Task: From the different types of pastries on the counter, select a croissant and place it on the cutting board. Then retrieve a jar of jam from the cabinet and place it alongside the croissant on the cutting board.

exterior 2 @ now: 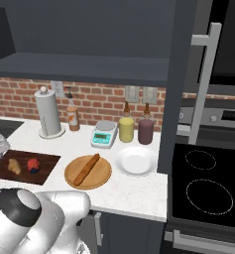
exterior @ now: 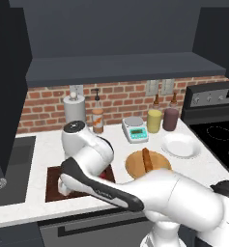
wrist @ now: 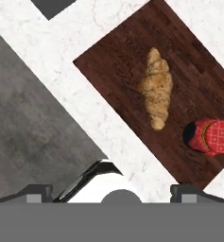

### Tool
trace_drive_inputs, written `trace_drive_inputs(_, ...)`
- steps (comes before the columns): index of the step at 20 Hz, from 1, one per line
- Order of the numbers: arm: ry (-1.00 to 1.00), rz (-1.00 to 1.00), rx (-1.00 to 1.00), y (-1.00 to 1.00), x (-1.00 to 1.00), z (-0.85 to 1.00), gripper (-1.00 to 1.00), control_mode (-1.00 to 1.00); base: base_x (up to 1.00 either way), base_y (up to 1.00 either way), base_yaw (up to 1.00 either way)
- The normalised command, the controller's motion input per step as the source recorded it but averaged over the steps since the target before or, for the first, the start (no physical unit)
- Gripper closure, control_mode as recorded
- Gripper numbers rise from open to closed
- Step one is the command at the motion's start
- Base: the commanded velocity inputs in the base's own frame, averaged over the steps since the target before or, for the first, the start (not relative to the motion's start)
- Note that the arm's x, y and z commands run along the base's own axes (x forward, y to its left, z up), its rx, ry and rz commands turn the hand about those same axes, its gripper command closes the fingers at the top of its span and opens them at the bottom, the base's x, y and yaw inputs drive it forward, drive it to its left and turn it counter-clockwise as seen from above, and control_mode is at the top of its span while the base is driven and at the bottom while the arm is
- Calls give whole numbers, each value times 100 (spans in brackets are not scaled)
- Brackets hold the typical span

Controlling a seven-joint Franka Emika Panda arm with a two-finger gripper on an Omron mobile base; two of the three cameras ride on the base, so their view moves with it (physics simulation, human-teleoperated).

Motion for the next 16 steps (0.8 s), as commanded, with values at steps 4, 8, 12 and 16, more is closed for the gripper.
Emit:
trace_drive_inputs(4,6,0,0,-99,-97,1,-100,-100,0,0,0)
trace_drive_inputs(8,8,0,0,-87,-100,0,-100,-100,0,0,0)
trace_drive_inputs(12,9,-1,0,-71,-100,0,-100,-100,0,0,0)
trace_drive_inputs(16,10,0,0,-56,-90,0,-100,-100,0,0,0)
